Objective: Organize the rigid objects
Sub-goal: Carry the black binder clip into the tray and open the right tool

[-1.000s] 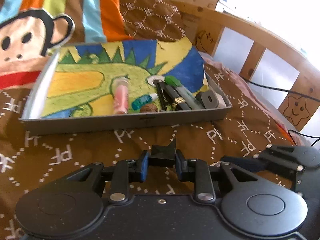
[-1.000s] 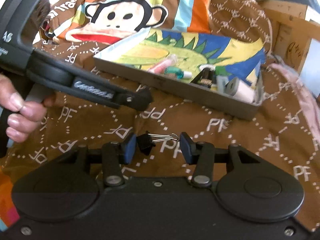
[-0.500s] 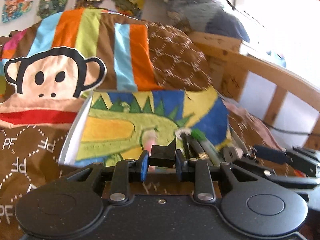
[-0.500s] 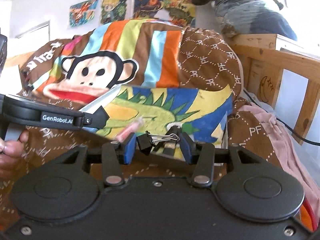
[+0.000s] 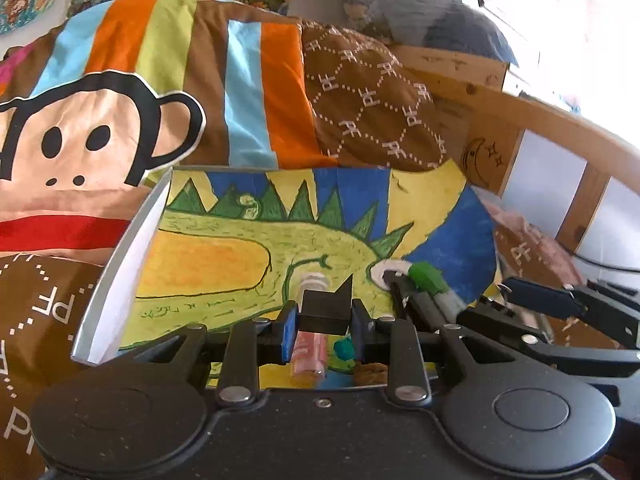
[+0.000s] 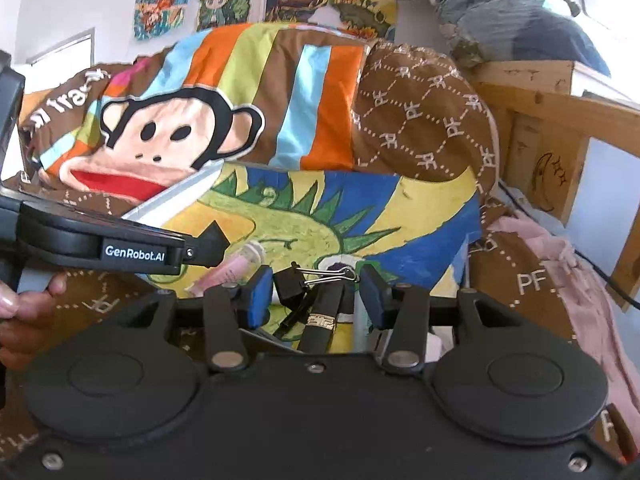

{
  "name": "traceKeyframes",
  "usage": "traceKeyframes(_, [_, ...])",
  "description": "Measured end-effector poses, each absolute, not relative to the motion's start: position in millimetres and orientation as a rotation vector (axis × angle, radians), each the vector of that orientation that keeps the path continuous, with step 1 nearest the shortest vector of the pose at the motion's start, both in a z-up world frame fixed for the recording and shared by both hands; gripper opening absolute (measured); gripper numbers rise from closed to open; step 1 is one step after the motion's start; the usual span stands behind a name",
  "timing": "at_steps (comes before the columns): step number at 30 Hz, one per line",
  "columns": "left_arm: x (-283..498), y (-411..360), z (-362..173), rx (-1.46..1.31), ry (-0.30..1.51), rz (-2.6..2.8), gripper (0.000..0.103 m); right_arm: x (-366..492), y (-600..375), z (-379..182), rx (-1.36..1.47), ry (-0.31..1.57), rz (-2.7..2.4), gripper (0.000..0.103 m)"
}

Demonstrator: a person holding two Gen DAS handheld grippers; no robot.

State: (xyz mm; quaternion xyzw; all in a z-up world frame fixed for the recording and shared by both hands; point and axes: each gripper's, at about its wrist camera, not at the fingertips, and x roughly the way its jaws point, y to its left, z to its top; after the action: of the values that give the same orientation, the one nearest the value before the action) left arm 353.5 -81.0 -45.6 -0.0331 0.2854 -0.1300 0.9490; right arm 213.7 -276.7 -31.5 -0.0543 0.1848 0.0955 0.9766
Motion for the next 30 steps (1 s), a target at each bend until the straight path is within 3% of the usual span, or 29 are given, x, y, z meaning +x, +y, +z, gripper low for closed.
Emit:
traceKeyframes(26, [363, -85, -57, -0.036, 0.66, -0.292, 0.03, 244, -254, -71, -0.153, 0.465, 0.193, 0.04])
traceKeyframes(30, [361, -82, -55, -0.064, 0.665, -0.289, 0.035, 240, -257, -68, -0.157, 0.458, 0.185, 0.046])
